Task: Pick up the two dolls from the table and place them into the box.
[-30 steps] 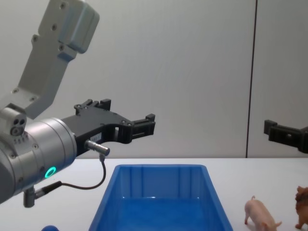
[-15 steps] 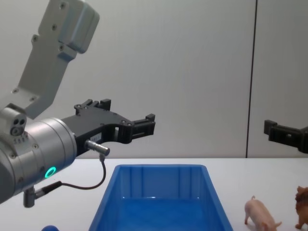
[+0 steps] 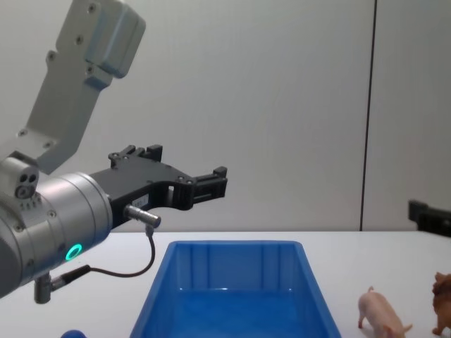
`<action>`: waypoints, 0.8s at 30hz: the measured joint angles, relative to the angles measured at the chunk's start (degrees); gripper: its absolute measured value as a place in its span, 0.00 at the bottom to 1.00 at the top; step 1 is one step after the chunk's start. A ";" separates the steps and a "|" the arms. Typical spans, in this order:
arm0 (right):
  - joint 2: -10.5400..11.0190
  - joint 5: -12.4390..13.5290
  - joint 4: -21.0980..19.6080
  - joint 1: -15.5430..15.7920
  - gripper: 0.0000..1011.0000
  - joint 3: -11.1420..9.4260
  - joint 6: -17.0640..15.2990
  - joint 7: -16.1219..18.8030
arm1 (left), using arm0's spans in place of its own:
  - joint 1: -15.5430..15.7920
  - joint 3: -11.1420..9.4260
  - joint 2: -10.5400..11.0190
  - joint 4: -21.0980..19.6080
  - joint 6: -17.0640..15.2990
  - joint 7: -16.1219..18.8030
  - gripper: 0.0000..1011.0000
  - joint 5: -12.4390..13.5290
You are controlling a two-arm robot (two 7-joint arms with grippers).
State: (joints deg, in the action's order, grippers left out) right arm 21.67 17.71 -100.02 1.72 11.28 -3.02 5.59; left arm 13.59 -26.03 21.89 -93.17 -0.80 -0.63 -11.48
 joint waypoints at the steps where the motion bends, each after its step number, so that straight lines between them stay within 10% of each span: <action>1: 0.21 0.12 0.11 0.11 0.99 -0.14 -0.20 0.20 | 0.00 0.00 0.00 0.00 0.00 0.00 0.99 0.00; 24: 2.41 1.06 7.38 0.43 0.99 -1.62 -4.85 3.68 | 0.00 0.00 0.00 0.00 0.00 0.00 0.99 0.00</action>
State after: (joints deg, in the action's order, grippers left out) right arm 24.08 18.77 -92.65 2.15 9.66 -7.87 9.27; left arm 13.59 -26.03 21.89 -93.17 -0.80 -0.62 -11.48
